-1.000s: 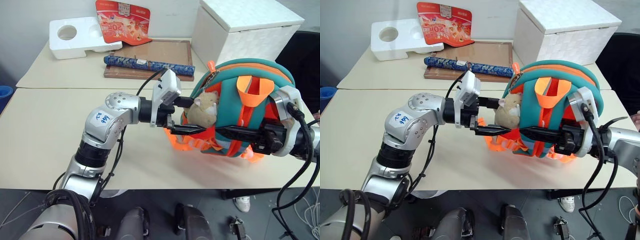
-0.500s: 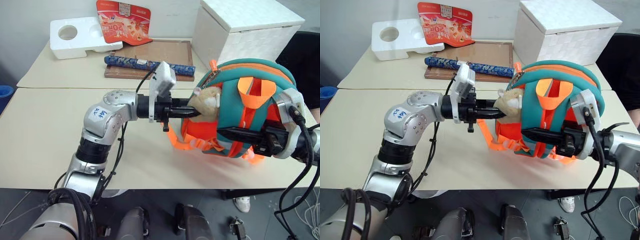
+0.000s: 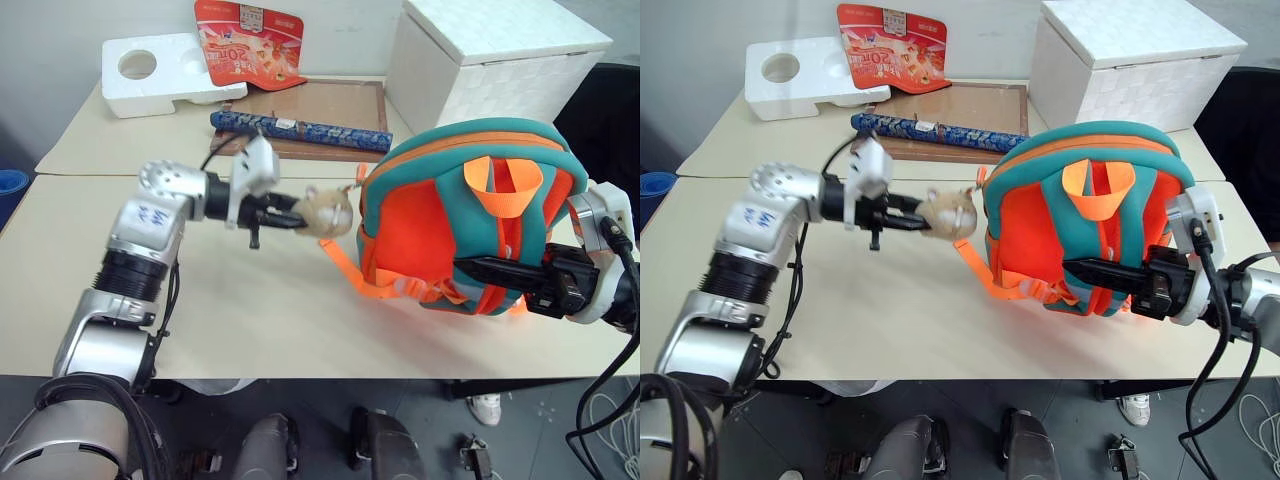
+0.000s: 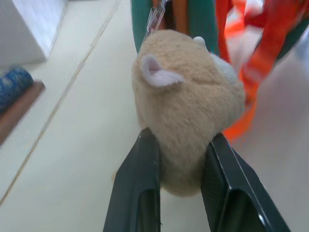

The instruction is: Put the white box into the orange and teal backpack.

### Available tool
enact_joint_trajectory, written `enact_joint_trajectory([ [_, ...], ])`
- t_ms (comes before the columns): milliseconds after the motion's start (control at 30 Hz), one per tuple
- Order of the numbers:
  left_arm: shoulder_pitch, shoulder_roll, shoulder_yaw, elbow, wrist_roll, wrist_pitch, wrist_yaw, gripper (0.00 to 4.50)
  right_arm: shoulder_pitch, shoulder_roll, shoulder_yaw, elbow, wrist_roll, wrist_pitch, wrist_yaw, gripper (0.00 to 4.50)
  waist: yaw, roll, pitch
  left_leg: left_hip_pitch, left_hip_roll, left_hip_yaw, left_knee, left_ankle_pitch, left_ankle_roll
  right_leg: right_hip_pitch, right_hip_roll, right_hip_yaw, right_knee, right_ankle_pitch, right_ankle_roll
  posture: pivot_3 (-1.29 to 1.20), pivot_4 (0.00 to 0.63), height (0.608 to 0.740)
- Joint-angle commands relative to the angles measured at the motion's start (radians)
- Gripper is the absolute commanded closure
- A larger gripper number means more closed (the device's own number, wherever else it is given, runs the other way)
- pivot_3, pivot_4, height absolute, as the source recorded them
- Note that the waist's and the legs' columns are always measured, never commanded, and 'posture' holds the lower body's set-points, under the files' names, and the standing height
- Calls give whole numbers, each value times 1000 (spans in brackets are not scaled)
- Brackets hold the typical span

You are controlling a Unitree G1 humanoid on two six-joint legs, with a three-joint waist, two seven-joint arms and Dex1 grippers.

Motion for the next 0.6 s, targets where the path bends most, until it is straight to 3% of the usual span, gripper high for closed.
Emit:
enact_joint_trajectory([
  [33, -7, -35, -77, 71, 169, -205, 88, 3793, -22, -11, -47, -17, 20, -26, 3, 4500, 0, 0, 0, -1, 0, 0, 0, 0, 0, 0, 0, 0, 0, 0, 0, 0, 150, 740],
  [167, 2, -142, -142, 144, 269, -294, 173, 3793, -18, -26, -45, 0, -20, -38, 10, 4500, 0, 0, 0, 0, 0, 0, 0, -1, 1, 0, -1, 2, -1, 0, 0, 0, 150, 740],
  [267, 36, -168, -118, 99, 235, -237, 134, 3793, -7, -37, -44, 3, -60, -38, 4, 4500, 2, 0, 0, -1, 0, -1, 1, -1, 2, 0, -2, 2, 0, 0, 0, 0, 150, 740],
  [333, 57, -166, -86, 52, 187, -149, 93, 3076, 15, -54, -41, 4, -106, -51, 37, 4500, 1, 0, 0, 0, 0, -1, 1, -1, 2, 0, -2, 2, 0, 0, 0, 0, 150, 740],
  [600, 131, 30, 137, -224, -98, 315, -71, 698, 151, -225, -138, 149, -318, -122, 287, 1925, -5, 0, 0, 0, 1, 0, 1, -1, 1, 0, 0, 1, 1, 0, 0, 0, 150, 740],
])
